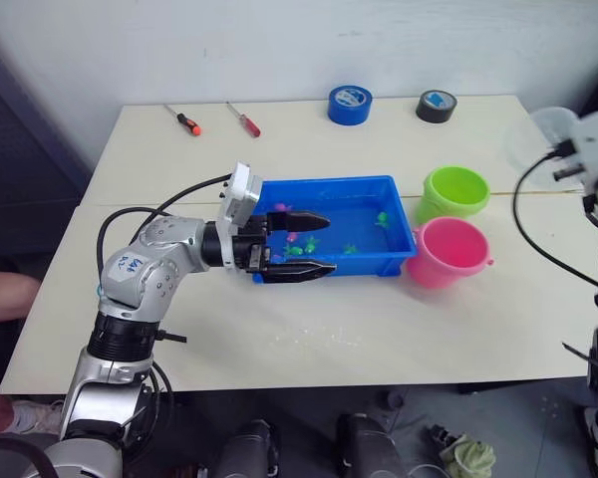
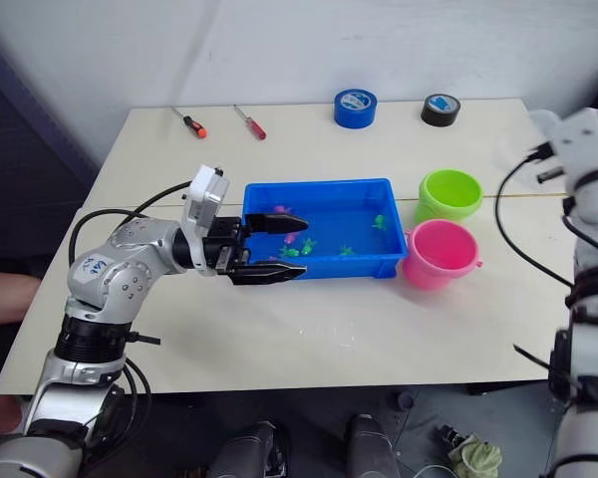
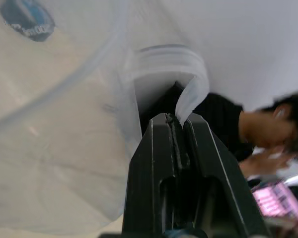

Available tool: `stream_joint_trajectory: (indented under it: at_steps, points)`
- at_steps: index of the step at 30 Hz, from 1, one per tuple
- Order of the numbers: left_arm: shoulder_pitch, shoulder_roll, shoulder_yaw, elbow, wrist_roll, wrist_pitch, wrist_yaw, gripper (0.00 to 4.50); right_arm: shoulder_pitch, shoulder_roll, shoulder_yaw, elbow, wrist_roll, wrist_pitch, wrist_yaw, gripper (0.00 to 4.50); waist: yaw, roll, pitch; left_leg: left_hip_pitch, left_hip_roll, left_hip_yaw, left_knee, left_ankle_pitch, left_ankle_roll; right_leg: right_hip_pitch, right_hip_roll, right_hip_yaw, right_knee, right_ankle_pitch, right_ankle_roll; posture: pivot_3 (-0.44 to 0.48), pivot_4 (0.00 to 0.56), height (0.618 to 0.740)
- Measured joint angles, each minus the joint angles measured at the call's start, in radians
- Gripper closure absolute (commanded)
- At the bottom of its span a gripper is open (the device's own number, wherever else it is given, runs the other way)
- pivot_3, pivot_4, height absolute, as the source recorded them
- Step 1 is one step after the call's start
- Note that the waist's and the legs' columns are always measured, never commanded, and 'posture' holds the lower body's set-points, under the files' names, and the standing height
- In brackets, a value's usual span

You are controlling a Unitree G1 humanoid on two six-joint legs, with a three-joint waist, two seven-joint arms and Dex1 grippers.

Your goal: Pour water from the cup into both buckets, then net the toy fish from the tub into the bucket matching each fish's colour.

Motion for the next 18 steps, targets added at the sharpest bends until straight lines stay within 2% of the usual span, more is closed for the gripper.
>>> stream_joint_trajectory:
  at_steps: [1,3,6,9,12,18]
  points:
    - [-0.001,0.001,0.0,0.001,0.0,0.0,-0.006,0.0,0.052,0.016,-0.053,-0.069,0.054,0.045,0.01,4.48,0.0,0.0,0.0,0.0,0.0,0.0,0.0,0.0,0.0,0.0,0.0,0.0,0.0,0.0,0.0,0.0,0.15,0.74]
    - [-0.007,0.001,-0.007,0.003,0.0,0.001,-0.031,0.0,0.223,0.095,-0.227,-0.341,0.243,0.257,0.036,4.48,0.002,0.0,0.0,0.0,0.0,-0.001,0.0,0.0,0.0,0.001,0.0,0.0,0.0,0.0,0.0,0.0,0.15,0.74]
    - [-0.012,0.005,-0.026,0.009,0.002,-0.001,-0.063,0.0,0.362,0.18,-0.354,-0.561,0.394,0.462,0.023,4.48,0.001,0.001,-0.001,0.001,0.0,0.0,0.0,0.0,0.0,0.0,0.0,0.001,0.001,0.0,0.0,0.0,0.15,0.74]
    - [-0.014,0.006,-0.049,0.024,0.008,-0.013,-0.102,0.0,0.515,0.298,-0.503,-0.755,0.516,0.581,-0.033,4.48,0.008,0.001,-0.001,0.001,0.0,-0.001,0.0,0.0,0.0,0.0,0.0,0.001,0.002,0.0,0.0,0.0,0.15,0.74]
    - [-0.016,-0.002,-0.053,0.038,0.014,-0.033,-0.114,0.0,0.622,0.375,-0.568,-0.837,0.564,0.62,-0.068,4.48,0.02,0.002,-0.001,0.001,-0.001,0.001,0.0,0.0,0.001,0.0,0.0,0.004,0.001,0.0,0.0,0.0,0.15,0.74]
    - [-0.033,-0.025,-0.071,0.042,0.03,-0.06,-0.119,0.0,0.763,0.446,-0.57,-0.896,0.552,0.549,-0.072,4.48,0.021,0.002,-0.001,0.001,-0.002,0.002,0.0,0.001,0.001,0.0,0.0,0.006,0.0,0.0,0.0,0.0,0.15,0.74]
